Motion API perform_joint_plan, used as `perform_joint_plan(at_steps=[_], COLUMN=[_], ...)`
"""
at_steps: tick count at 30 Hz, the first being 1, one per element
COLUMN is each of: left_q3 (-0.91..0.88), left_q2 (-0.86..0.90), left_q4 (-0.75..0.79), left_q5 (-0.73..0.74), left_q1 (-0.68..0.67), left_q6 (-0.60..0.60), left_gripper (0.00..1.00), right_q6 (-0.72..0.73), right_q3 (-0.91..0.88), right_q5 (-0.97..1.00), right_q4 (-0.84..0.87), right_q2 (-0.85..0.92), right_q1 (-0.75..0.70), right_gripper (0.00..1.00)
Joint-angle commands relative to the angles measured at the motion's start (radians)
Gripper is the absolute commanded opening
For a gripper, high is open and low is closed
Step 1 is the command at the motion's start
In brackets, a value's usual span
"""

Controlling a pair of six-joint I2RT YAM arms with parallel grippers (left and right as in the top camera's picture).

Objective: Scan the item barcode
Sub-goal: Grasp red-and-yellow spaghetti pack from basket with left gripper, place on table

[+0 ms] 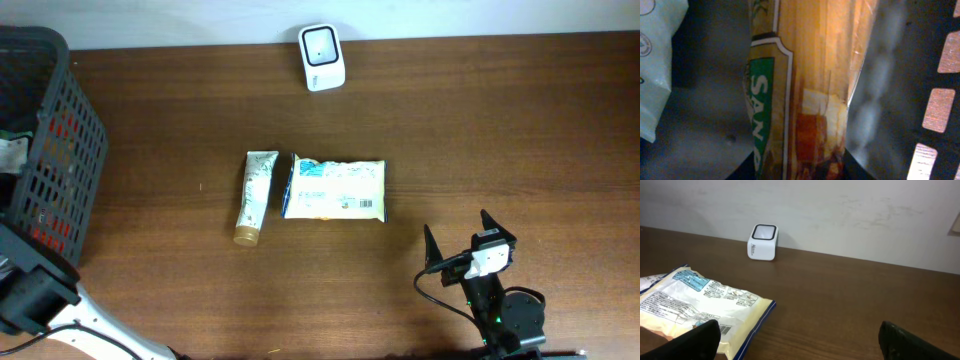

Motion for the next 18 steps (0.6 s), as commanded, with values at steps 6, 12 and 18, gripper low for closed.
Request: perform_joint_plan(at_steps=[6, 12, 18], left_q3=[0.143, 0.211, 0.139], left_q2=[-0.249, -0.620, -0.727], left_q4=[-0.010, 0.018, -0.273], left_q5=[-0.013, 0.187, 0.110], left_q1=[-0.004, -0.037, -0.378], left_q6=[-0.375, -0.546, -0.537], left_gripper=[0.00, 0.00, 0.00], right_q6=[-0.003, -0.003, -0.003], right_q3=[-0.008, -0.008, -0.008], right_q5=[-0.005, -0.005, -0.005], right_q4=[0.001, 0.001, 0.001], right_q2=[-0.006, -0.006, -0.006], right_q1=[-0.006, -0.006, -0.006], right_gripper=[0.99, 0.99, 0.99])
